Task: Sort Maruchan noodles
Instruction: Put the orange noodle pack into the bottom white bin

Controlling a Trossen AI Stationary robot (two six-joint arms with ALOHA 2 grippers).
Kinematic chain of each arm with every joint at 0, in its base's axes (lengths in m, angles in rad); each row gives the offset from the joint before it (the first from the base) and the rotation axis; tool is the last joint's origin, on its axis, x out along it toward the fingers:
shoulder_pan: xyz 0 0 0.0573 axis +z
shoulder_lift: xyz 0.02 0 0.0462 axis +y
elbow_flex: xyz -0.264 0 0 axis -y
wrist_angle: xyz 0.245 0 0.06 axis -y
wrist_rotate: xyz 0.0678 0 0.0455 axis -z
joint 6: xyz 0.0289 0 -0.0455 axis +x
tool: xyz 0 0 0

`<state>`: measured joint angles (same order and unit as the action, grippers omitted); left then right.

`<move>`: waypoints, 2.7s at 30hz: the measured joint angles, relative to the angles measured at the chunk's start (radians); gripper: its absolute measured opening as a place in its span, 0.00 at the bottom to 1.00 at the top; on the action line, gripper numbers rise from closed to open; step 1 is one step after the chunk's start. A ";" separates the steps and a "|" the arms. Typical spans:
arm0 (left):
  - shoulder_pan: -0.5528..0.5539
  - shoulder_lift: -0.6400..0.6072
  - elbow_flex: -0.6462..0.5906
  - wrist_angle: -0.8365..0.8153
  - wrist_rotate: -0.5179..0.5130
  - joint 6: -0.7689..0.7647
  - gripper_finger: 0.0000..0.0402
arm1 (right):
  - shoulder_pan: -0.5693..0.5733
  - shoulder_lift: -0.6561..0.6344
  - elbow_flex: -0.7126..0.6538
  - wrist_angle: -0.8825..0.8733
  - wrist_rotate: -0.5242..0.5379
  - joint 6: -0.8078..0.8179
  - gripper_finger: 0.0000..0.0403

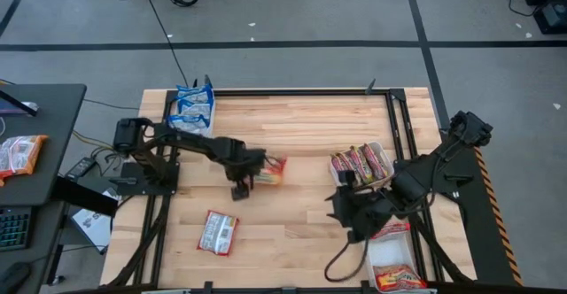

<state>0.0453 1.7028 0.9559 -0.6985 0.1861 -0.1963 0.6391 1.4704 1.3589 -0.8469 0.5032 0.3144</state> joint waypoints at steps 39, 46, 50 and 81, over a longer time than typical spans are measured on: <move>-0.281 -0.443 0.298 -0.308 -0.377 -0.421 0.72 | -0.461 0.445 -0.089 0.243 -0.041 -1.214 0.46; -0.285 -0.445 0.297 -0.319 -0.430 -0.496 0.72 | -0.506 0.460 -0.089 0.378 -0.123 -1.293 0.45; -0.322 -0.445 0.297 -0.322 -0.462 -0.568 0.72 | -0.512 0.460 -0.088 0.384 -0.233 -1.398 0.45; -0.572 -0.445 0.297 -0.324 -0.712 -0.781 0.72 | -0.553 0.472 -0.089 0.319 -0.238 -1.470 0.61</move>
<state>-0.5270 1.2583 1.2533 -1.0221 -0.5259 -0.9772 0.0862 1.9423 1.2697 -0.5275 0.2652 -1.1557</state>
